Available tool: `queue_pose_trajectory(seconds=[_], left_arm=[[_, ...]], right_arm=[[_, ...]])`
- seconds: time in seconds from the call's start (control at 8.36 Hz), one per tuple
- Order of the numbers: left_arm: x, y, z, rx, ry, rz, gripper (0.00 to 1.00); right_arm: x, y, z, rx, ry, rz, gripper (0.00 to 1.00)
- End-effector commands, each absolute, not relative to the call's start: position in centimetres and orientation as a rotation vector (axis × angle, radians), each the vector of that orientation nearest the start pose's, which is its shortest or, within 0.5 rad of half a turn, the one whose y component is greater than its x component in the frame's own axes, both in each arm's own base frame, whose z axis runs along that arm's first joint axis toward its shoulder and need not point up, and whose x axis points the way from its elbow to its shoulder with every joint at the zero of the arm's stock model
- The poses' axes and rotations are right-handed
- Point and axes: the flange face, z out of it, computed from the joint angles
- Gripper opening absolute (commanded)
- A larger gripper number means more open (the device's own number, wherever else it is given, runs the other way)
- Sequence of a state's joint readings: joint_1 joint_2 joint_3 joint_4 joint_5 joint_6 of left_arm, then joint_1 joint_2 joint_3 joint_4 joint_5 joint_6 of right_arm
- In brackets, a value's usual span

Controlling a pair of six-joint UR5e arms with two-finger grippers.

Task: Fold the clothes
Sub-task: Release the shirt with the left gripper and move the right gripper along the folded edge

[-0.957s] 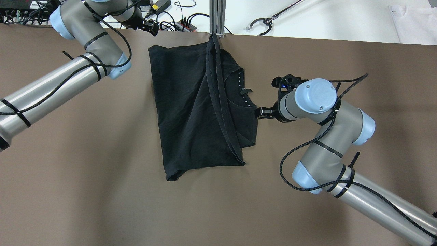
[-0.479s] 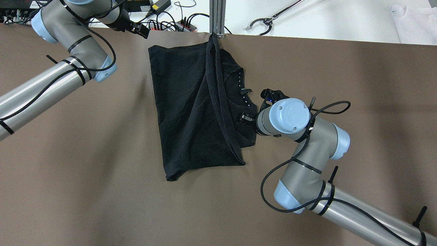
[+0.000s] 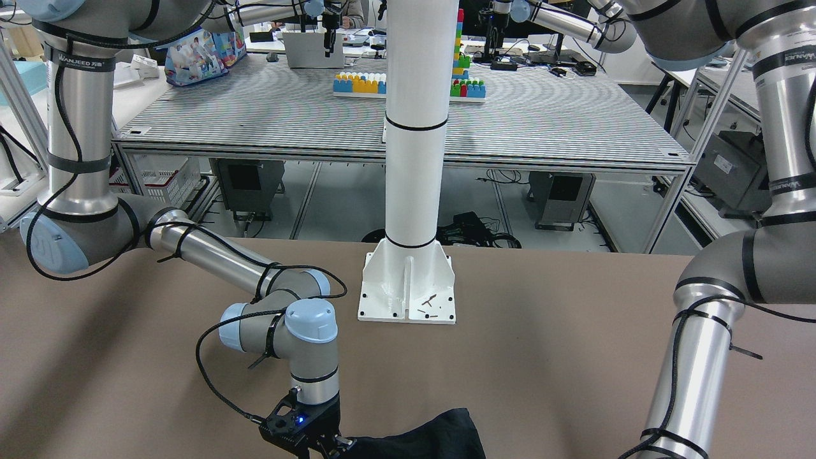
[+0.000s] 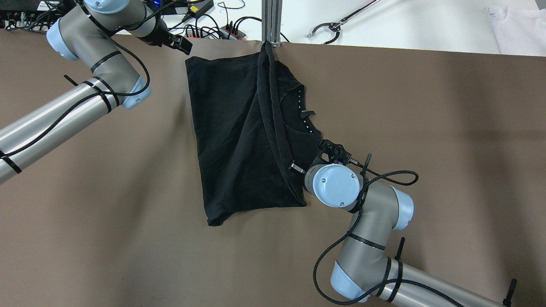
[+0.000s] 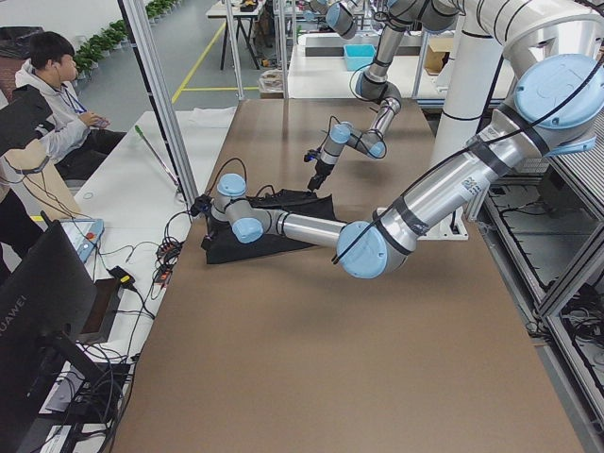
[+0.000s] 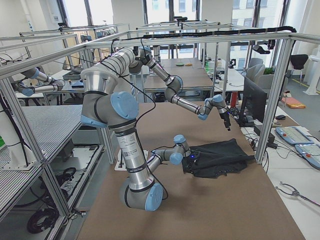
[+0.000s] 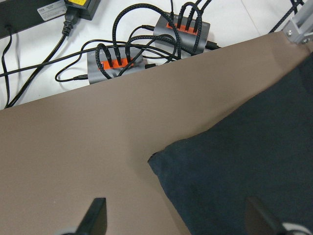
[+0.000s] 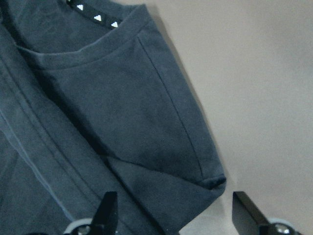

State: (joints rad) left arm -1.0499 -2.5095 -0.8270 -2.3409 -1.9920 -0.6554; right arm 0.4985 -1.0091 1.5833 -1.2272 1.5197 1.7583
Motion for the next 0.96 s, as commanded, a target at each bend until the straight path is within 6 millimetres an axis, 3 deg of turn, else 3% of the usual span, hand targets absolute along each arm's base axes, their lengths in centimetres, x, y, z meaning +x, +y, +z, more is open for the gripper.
queue_pose_trajectory(seconds=[0.0, 0.12, 0.24, 0.36, 0.48, 0.84], left_arm=[[35.0, -79.0, 30.8, 0.574, 0.850, 0.083, 1.00], [35.0, -79.0, 31.0, 0.572, 0.848, 0.084, 1.00], [35.0, -78.8, 31.5, 0.569, 0.847, 0.084, 1.00], [35.0, -78.8, 31.5, 0.569, 0.847, 0.084, 1.00], [35.0, -78.8, 31.7, 0.568, 0.845, 0.083, 1.00], [35.0, -78.8, 31.8, 0.568, 0.845, 0.083, 1.00]], right_arm=[[-54.9, -45.0, 31.7, 0.203, -0.937, 0.672, 0.73], [-54.8, -45.0, 32.1, 0.206, -0.955, 0.670, 0.62], [-54.7, -45.0, 31.6, 0.204, -0.968, 0.678, 0.43], [-54.5, -45.0, 31.1, 0.205, -0.979, 0.678, 0.16], [-54.5, -44.9, 30.8, 0.199, -0.986, 0.690, 0.00], [-53.4, -44.5, 30.5, 0.203, -1.000, 0.687, 0.00]])
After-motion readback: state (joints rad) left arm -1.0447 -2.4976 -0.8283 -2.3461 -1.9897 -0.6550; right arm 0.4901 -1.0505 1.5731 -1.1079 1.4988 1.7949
